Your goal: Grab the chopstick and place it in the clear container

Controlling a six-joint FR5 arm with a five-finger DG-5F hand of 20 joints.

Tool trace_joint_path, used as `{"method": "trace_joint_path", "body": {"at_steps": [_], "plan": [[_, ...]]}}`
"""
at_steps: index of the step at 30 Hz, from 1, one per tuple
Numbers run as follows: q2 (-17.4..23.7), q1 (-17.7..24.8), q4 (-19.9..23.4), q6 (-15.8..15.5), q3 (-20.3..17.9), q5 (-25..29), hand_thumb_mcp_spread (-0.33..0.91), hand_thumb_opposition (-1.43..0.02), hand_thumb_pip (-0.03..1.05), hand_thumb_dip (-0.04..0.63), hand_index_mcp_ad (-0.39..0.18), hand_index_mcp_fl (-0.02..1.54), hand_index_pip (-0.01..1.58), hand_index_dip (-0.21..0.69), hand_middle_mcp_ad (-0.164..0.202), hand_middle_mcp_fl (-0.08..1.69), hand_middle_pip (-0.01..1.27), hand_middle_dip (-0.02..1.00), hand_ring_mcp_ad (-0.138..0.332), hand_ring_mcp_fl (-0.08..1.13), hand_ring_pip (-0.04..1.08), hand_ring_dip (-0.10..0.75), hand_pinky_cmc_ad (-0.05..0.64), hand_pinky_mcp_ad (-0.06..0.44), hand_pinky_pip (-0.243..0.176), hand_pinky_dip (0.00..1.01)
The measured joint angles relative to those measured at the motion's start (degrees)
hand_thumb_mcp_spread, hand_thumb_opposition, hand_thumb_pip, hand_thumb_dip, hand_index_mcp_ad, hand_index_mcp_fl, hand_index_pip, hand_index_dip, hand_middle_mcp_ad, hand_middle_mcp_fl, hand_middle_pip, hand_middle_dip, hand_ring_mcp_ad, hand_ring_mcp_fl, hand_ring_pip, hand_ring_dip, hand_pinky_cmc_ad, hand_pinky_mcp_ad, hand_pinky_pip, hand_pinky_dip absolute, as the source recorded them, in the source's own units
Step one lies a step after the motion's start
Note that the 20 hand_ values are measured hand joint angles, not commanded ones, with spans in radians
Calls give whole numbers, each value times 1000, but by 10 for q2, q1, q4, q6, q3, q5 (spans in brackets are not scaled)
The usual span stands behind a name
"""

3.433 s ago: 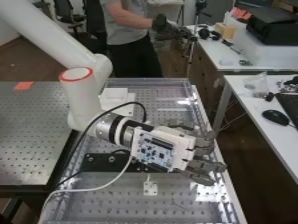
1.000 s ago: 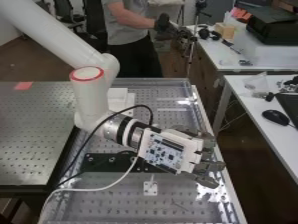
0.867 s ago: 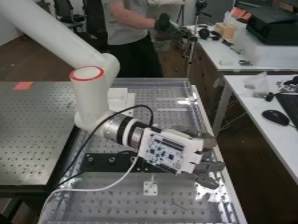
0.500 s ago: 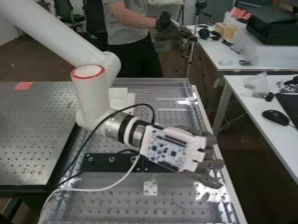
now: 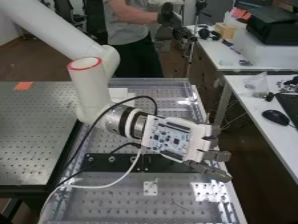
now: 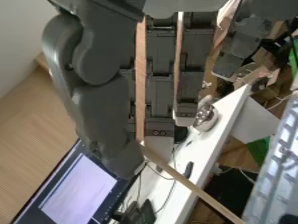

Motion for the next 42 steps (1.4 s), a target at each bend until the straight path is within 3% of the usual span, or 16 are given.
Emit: {"method": "trace_joint_path", "body": {"at_steps": [11, 19, 23, 25, 34, 42], "plan": [[12, 2, -46, -73, 46, -7, 654, -1051, 494, 297, -152, 1026, 878, 110, 38, 1155, 597, 607, 42, 752, 105, 422, 412, 248, 37, 182], [30, 7, -34, -101, 45, -12, 658, -1063, 497, 300, -152, 1038, 845, 108, 38, 1178, 581, 604, 37, 770, 103, 422, 412, 250, 37, 182], [56, 13, -14, -119, 24, -9, 658, -1063, 497, 300, -152, 1038, 845, 112, 38, 1176, 583, 604, 37, 785, 103, 422, 412, 246, 33, 176], [71, 16, -5, -126, 11, -6, 658, -1063, 497, 300, -152, 1042, 845, 115, 38, 1176, 583, 607, 35, 785, 106, 422, 428, 250, 52, 182], [144, 44, 36, -147, -72, 20, 658, -1063, 497, 300, -152, 1049, 824, 124, 38, 1173, 583, 604, 17, 803, 103, 429, 428, 246, 52, 182], [184, 95, 60, -157, -124, 85, 658, -1059, 497, 300, -152, 1044, 822, 129, 38, 1173, 567, 607, 21, 803, 103, 429, 428, 251, 52, 182]]}}
